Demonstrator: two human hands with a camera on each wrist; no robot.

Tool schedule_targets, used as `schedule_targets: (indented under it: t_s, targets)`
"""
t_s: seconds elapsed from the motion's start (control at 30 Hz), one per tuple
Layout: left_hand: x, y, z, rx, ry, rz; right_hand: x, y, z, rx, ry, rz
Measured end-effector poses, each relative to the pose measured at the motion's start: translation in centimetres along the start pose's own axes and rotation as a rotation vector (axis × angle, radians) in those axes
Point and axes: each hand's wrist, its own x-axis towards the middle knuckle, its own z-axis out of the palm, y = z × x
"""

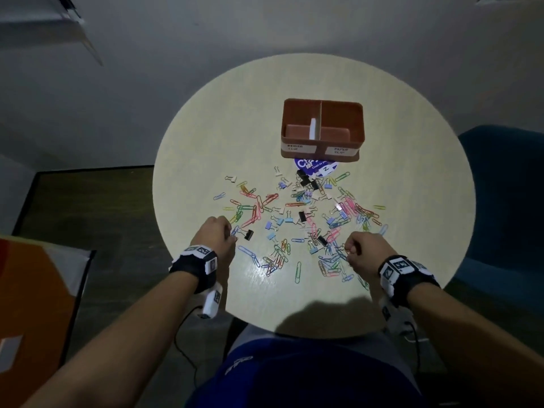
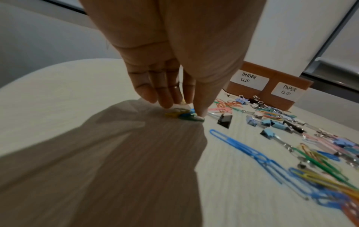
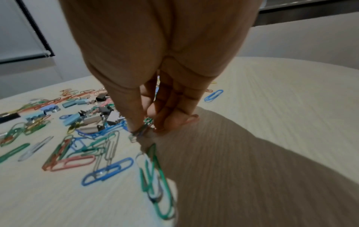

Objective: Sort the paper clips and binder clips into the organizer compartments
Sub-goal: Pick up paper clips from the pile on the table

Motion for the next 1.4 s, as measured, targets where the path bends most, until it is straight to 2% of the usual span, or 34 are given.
schedule_targets:
  t_s: [0.1, 0.17, 0.27, 0.33, 0.53, 0.63, 0.77, 0.97, 1.1, 1.2, 1.4]
  targets:
    - [0.3, -0.8, 0.0, -0.034, 0.043, -0.021, -0.6, 0.0, 0.2, 0.089, 0.186, -0.03]
    - [1.0, -1.1, 0.1, -0.038, 0.046, -0.014, -0.6, 0.4, 0.1, 0.083, 0.237, -0.003]
    - [1.9, -0.9, 0.2, 0.031, -0.008, 0.023, -0.4, 0.9, -0.1, -0.027, 0.12, 0.101]
    - [2.2, -0.7, 0.3, 0.028, -0.026, 0.033, -0.3, 0.9, 0.2, -0.036, 0.079, 0.118]
    - [1.8, -1.4, -0.1, -0.105, 0.006, 0.045, 0.0, 0.5, 0.1, 0.065, 0.177, 0.073]
    - [1.5, -1.8, -0.6, -0.189, 0.025, 0.017, 0.3, 0.7, -0.2, 0.078, 0.234, 0.141]
    - [1.4, -2.3, -0.5, -0.336, 0.046, -0.052, 1.1, 1.1, -0.3, -0.093, 0.059, 0.23]
    - [3.1, -4.0, 0.1, -0.368, -0.103, -0.042, 1.1, 1.3, -0.1, 0.057, 0.132, 0.186]
    - [3.1, -3.5, -0.4, -0.427, -0.119, -0.065, 1.0, 1.5, -0.1, 0.084, 0.167, 0.174]
    - [3.0, -3.1, -0.5, -0.468, -0.146, -0.067, 0.8, 1.1, -0.2, 0.052, 0.124, 0.182]
    - [2.0, -2.3, -1.0, -0.543, -0.094, -0.082, 1.1, -0.2, -0.2, 0.01, 0.08, 0.143]
